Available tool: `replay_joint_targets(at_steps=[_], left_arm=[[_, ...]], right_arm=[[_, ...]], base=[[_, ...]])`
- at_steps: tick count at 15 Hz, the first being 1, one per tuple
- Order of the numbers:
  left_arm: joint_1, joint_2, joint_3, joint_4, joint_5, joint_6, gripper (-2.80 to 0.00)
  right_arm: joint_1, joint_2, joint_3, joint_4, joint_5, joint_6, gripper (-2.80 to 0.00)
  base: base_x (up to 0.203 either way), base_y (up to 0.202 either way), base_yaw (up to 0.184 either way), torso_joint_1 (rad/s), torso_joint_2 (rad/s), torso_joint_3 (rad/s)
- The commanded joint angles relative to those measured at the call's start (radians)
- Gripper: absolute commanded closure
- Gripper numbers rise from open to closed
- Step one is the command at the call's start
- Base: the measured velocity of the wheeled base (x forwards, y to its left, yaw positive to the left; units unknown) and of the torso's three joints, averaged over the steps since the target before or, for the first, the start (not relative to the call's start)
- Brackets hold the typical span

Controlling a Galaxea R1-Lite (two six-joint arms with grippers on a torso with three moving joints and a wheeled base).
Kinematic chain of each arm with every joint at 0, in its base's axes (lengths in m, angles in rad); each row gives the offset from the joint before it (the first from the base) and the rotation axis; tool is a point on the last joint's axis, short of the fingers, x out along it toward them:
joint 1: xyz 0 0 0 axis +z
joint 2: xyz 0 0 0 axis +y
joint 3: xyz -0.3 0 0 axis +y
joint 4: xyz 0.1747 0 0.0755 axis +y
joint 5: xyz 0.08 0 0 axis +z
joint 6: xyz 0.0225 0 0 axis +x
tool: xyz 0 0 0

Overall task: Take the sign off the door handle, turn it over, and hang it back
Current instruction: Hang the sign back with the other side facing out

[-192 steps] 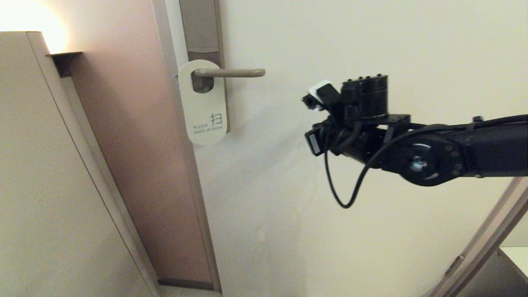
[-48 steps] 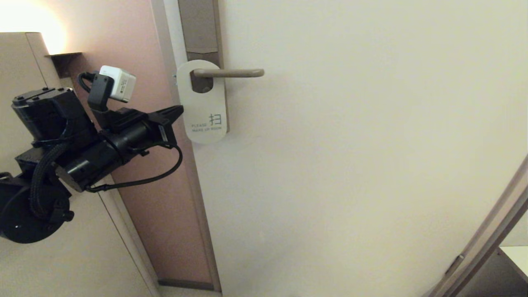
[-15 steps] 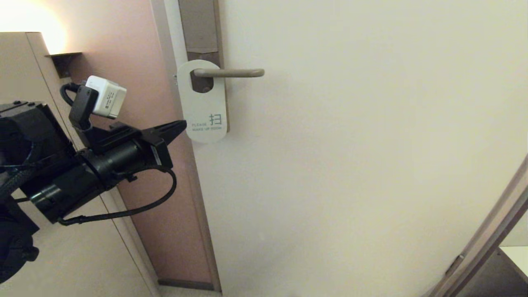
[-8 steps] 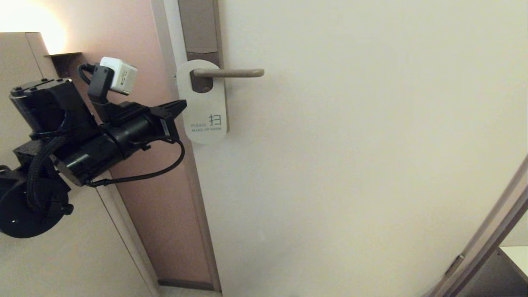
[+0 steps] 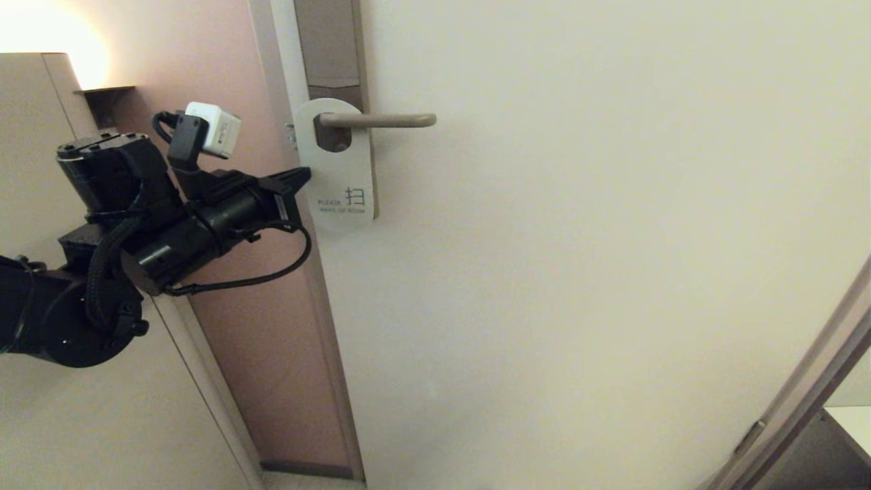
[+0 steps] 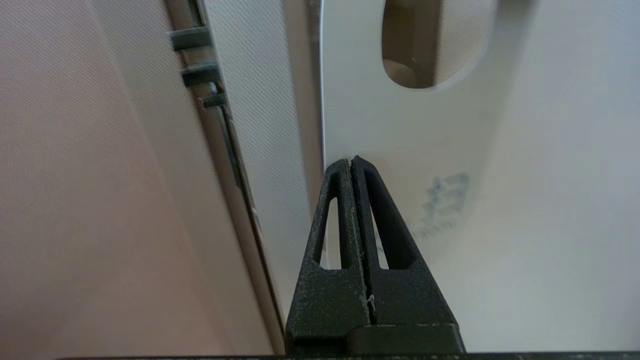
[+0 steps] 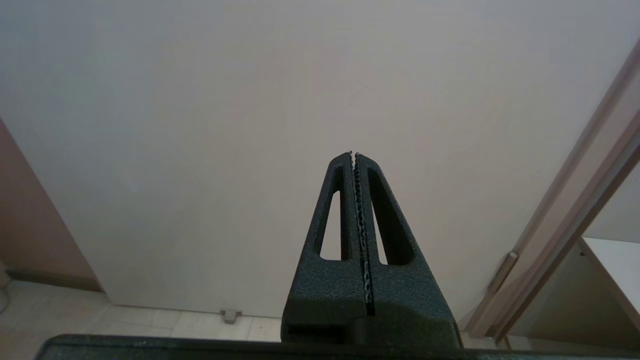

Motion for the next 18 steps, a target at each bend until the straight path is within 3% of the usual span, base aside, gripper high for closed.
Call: replay_joint_targets(at_steps=[1, 18], left_arm=[[0.003, 0.019, -0.021, -0.006, -0.002, -0.001, 0.0], [0.015, -0.028, -0.027, 0.002, 0.0, 0.001, 0.0]], right_arm=[[0.0, 0.001, 0.0, -0.001, 0.0, 0.0, 0.0], [0.0, 0.001, 0.0, -0.001, 0.0, 0.0, 0.0]], base=[[0.0, 0.0, 0.0, 0.0, 0.0, 0.0], [0.0, 0.0, 0.0, 0.0, 0.0, 0.0]])
